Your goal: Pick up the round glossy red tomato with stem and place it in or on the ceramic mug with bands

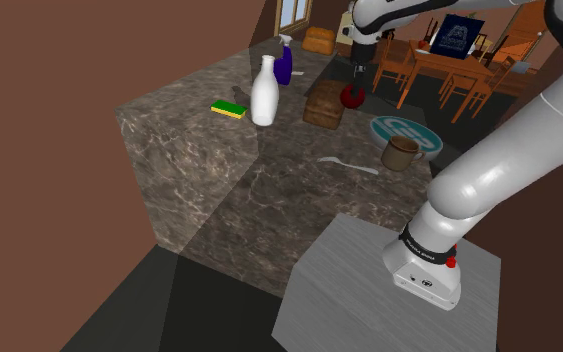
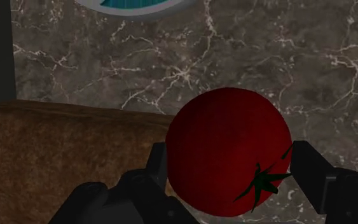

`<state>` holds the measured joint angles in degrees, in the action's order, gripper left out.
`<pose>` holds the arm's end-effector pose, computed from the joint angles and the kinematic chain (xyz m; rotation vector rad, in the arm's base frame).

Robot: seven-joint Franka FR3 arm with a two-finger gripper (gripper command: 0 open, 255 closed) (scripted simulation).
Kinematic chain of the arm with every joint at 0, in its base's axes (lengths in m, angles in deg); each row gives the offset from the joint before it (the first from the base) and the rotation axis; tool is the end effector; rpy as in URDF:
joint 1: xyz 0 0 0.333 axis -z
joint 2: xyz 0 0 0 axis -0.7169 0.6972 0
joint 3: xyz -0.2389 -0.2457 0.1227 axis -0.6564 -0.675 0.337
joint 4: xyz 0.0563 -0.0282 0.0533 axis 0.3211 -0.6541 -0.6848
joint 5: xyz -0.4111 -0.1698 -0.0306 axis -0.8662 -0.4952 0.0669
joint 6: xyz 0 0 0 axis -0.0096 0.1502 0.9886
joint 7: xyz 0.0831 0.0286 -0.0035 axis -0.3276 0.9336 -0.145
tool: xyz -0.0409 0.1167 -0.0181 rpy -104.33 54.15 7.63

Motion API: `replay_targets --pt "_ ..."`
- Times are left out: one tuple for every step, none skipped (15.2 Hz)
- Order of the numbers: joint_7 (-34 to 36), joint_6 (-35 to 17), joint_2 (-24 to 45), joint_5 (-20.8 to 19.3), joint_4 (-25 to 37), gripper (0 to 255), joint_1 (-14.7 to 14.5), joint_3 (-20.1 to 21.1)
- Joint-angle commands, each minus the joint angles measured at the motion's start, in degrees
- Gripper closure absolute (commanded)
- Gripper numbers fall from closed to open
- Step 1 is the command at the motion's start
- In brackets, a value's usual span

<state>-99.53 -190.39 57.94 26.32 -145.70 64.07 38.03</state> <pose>0.4633 -0.2598 0.5011 2.9293 0.6414 -0.1524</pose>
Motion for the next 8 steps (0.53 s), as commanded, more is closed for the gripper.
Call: replay_targets --pt "-0.2 1.6 -0.4 0.1 1.2 255 0.0 0.1" --pt "-0.3 2.4 -0.5 0.1 1.9 255 -0.1 0.1" --pt "-0.4 2.5 -0.6 0.1 2.0 255 -0.1 0.1" --pt "-0.8 2.5 -2.6 -0.2 0.1 255 0.3 -0.2" --pt "-1.3 2.5 -4.6 -0.7 -1.8 255 0.6 -0.5" --pt "-1.8 2.6 -6.6 -1.1 -3.6 255 1.0 -0.9" --pt "-2.4 2.8 -8.6 -1.5 -5.4 255 1.4 -1.3" --pt "-3.0 3.0 -10.6 -2.0 -7.1 255 1.9 -1.6"
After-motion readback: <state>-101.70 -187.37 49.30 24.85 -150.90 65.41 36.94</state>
